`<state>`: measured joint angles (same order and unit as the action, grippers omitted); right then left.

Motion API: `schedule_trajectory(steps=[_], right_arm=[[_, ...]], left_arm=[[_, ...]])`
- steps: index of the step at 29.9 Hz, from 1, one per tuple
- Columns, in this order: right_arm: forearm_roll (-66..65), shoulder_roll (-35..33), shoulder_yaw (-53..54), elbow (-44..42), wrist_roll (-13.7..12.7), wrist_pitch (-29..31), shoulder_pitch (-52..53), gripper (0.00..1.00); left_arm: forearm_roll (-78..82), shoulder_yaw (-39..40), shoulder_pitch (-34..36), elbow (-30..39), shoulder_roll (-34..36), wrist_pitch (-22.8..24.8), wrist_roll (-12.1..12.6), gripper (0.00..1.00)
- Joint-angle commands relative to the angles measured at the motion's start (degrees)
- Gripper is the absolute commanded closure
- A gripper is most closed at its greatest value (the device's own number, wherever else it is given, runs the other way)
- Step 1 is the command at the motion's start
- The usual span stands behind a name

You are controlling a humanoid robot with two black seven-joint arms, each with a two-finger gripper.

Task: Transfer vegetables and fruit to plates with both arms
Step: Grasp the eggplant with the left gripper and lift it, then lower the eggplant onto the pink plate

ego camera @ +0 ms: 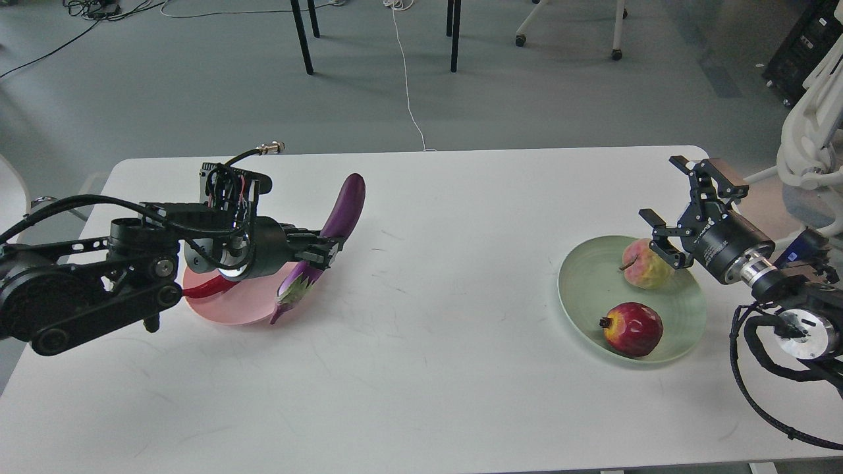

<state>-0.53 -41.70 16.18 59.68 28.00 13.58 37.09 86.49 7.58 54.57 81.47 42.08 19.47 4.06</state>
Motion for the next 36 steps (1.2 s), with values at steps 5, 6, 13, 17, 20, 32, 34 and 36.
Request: schedule_trajectory(steps=[5, 6, 13, 17, 20, 32, 34, 36], right_arm=[[0.0, 0.6, 0.0, -0.1, 0.0, -0.3, 0.0, 0.01], [0.0, 0.7, 0.0, -0.1, 0.0, -0.3, 0.0, 0.01], [-0.1, 0.7, 0.0, -0.1, 0.0, -0.5, 0.0, 0.01], [-0.1, 0.7, 0.0, -0.1, 0.0, -0.5, 0.0, 0.01], [-0.1, 0.7, 0.0, -0.2, 0.0, -0.5, 0.0, 0.01], [-0.1, 0.1, 0.0, -0.1, 0.0, -0.7, 1.1, 0.01], [-0.1, 0.1, 0.8, -0.2, 0.0, -0.7, 1.8, 0.01], [-0.1, 0.6, 2.4, -0.2, 0.0, -0.8, 2.0, 0.01]], left_arm=[[10.8, 0.0, -3.7, -2.5, 5.6, 3.2, -6.9, 0.84], [10.9, 0.0, -4.0, -2.8, 5.6, 3.1, -7.0, 0.83], [11.0, -0.1, -4.7, -5.9, 5.1, 3.0, -8.0, 0.37], [10.8, 0.0, -4.6, -6.2, 5.1, 2.9, -9.2, 0.1], [10.7, 0.2, -4.6, -5.8, 5.5, 2.9, -9.2, 0.01], [1.3, 12.5, -5.0, -4.5, 2.2, -4.3, -13.0, 0.01], [-8.7, 12.9, -6.2, -4.8, -0.2, -10.0, -14.4, 0.01], [-23.2, 13.0, -7.4, -4.8, -3.4, -18.0, -16.0, 0.01]])
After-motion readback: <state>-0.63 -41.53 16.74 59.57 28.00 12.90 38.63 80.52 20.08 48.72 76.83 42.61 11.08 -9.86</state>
